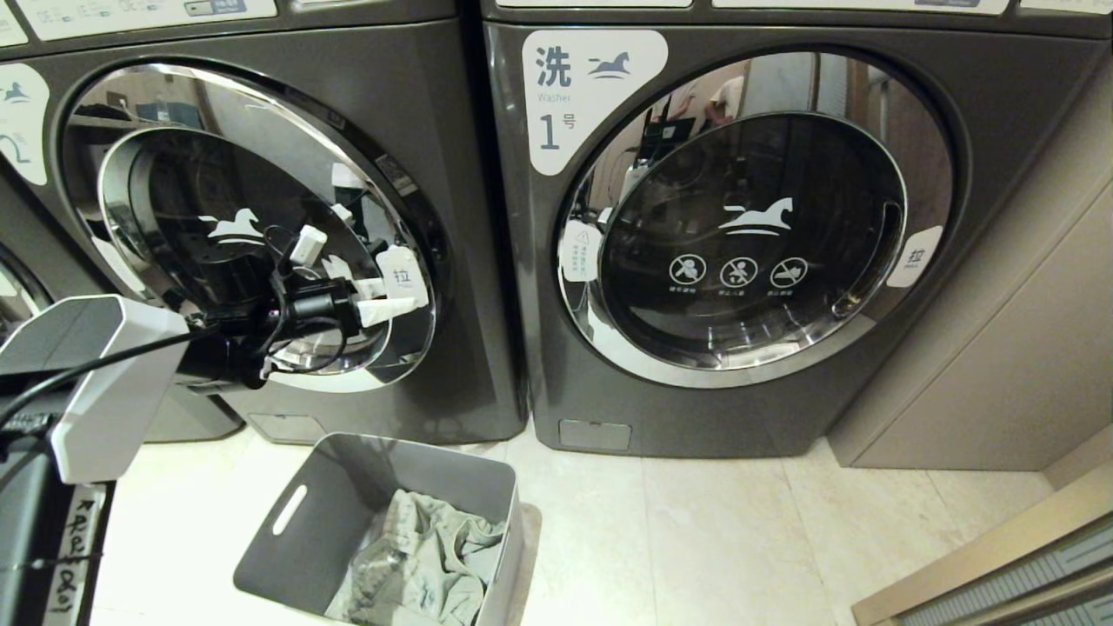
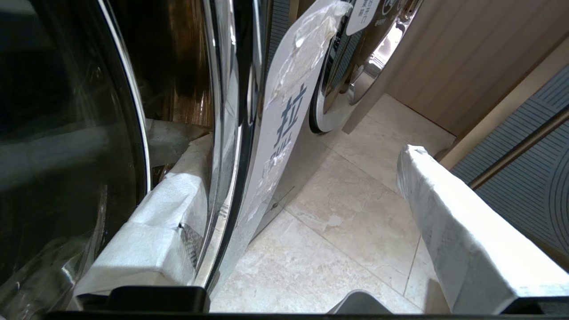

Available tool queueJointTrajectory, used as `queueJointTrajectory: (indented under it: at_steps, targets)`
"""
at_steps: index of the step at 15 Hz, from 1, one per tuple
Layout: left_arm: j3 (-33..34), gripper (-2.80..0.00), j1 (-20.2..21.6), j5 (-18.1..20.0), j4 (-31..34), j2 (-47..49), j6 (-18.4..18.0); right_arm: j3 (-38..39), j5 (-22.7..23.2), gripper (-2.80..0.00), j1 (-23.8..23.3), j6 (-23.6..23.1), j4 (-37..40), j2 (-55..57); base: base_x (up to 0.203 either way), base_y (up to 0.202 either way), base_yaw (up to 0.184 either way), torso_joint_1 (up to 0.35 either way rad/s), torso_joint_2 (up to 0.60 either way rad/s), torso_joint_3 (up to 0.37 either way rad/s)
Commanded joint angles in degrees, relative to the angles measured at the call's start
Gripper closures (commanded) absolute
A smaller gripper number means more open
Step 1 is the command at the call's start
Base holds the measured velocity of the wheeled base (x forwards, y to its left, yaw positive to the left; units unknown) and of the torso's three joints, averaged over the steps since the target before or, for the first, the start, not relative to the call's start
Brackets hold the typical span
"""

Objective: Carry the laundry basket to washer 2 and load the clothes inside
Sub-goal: Open the lid of the washing machine

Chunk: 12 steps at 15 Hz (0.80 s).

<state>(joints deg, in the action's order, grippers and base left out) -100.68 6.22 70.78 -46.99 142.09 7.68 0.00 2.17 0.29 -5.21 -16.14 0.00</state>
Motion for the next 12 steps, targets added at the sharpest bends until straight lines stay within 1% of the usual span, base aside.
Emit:
queueJointTrajectory:
  at_steps: [1,3,4,8,10,12]
  targets:
    - [0.4,-2.80,1.9,-0.3,-0.2,0.4,-0.3,2.3,0.0,0.00,0.0,-0.1,-0.1,0.1,0.000,0.000,0.000,0.000,0.00,0.000]
    - [0.7,-2.80,3.2,-0.4,-0.3,0.5,-0.6,2.3,0.0,0.00,0.0,-0.1,-0.1,0.1,0.000,0.000,0.000,0.000,0.00,0.000]
    - [0.7,-2.80,3.6,-0.8,-0.3,0.6,-1.3,2.3,0.0,0.00,0.0,-0.1,-0.1,0.1,0.000,0.000,0.000,0.000,0.00,0.000]
    - [1.0,-2.80,5.1,-0.8,-0.3,0.0,-1.7,2.3,0.0,0.00,0.0,-0.1,-0.1,0.1,0.000,0.000,0.000,0.000,0.00,0.000]
    - [2.5,-2.80,6.0,-0.6,-0.5,-1.9,-1.7,2.3,0.0,0.00,0.0,-0.1,-0.1,0.1,0.000,0.000,0.000,0.000,0.00,0.000]
    - [6.0,-2.80,7.4,-0.5,-0.5,-5.7,-1.6,2.3,0.0,0.00,0.0,-0.1,-0.1,0.1,0.000,0.000,0.000,0.000,0.00,0.000]
